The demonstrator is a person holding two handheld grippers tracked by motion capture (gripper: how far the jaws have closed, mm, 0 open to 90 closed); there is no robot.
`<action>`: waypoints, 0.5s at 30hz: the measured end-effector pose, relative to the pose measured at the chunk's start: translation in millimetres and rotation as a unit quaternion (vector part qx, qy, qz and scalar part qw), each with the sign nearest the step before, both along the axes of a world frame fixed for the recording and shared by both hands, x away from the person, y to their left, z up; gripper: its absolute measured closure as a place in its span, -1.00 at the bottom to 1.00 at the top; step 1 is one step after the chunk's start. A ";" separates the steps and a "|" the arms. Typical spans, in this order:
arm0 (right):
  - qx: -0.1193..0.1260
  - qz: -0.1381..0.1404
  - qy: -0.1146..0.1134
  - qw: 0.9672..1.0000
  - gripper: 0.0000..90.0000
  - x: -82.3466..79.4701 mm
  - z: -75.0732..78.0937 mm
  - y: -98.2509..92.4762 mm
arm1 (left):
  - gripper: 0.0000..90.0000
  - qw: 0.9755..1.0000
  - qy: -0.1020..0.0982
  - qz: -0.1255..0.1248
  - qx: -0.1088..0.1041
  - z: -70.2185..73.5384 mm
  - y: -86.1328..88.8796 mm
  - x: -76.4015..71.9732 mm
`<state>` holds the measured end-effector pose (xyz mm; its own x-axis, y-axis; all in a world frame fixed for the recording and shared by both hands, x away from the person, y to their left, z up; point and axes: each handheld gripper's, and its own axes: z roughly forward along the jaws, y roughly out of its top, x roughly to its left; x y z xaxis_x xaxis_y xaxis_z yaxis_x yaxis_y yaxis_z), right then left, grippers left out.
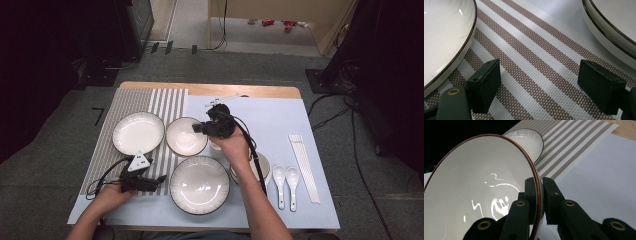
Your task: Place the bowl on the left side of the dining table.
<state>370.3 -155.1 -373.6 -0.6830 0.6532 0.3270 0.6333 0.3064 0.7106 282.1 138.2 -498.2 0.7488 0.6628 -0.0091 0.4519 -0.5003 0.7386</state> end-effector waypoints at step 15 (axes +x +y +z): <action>0.000 -0.004 -0.003 1.000 0.85 4.2 -1.1 5.2 | -0.58 1.000 -0.001 0.000 0.001 0.1 0.1 0.1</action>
<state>374.5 -150.0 -374.7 -0.6798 0.6585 0.3228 0.6314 0.3016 0.7144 282.3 138.3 -498.2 0.7494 0.6621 -0.0069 0.4504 -0.5020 0.7383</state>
